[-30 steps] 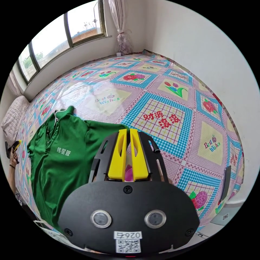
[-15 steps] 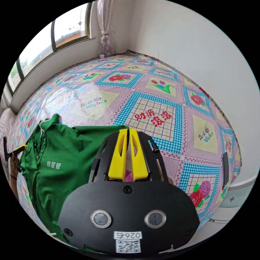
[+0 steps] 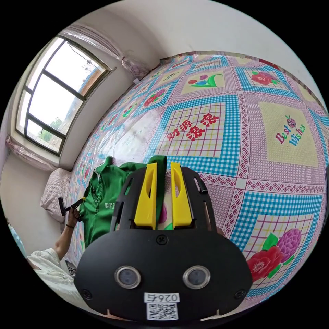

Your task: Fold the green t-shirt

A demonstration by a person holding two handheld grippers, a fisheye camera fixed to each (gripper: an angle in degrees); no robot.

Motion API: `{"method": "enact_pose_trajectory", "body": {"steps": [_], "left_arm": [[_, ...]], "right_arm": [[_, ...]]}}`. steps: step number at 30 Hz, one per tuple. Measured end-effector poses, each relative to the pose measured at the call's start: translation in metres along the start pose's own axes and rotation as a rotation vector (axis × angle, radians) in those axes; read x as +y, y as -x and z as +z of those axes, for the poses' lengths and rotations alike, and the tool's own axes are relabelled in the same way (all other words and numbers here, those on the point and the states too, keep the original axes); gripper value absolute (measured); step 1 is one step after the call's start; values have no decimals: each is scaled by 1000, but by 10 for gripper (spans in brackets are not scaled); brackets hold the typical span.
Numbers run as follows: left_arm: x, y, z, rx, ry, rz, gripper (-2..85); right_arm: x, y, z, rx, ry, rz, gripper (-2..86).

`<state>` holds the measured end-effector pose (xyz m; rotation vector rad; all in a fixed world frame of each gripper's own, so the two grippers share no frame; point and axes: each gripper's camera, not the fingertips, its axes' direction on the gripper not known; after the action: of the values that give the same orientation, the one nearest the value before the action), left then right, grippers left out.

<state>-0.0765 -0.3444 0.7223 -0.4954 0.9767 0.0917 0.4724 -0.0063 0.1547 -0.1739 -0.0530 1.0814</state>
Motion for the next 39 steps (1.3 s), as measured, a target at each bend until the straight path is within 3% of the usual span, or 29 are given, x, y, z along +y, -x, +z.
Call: {"method": "enact_pose_trajectory", "body": {"steps": [3, 7, 15, 20, 23, 25, 30, 39], "left_arm": [[17, 13, -9, -48, -20, -81, -10], [58, 31, -25, -26, -64, -230, -10], [110, -35, -59, 42, -155, -112, -10], [173, -88, -66, -11, -4, -12, -10], [236, -117, -81, -113, 56, 16, -9], [288, -136, -98, -102, 74, -6, -8], [384, -170, -116, -98, 165, -75, 23], [502, -205, -125, -48, 186, -201, 121]], "right_arm": [[9, -11, -23, -89, -43, 11, 27], [44, 24, -10, 58, 114, -153, 13], [119, 107, 53, 288, 228, -490, -10], [140, 92, 33, 402, 185, -412, -13], [179, 103, -7, 331, 113, -455, -12], [220, 108, -44, 177, 62, -449, -9], [317, 105, -79, -76, 189, -399, 23], [490, 110, -106, 14, 365, -439, 43]]}}
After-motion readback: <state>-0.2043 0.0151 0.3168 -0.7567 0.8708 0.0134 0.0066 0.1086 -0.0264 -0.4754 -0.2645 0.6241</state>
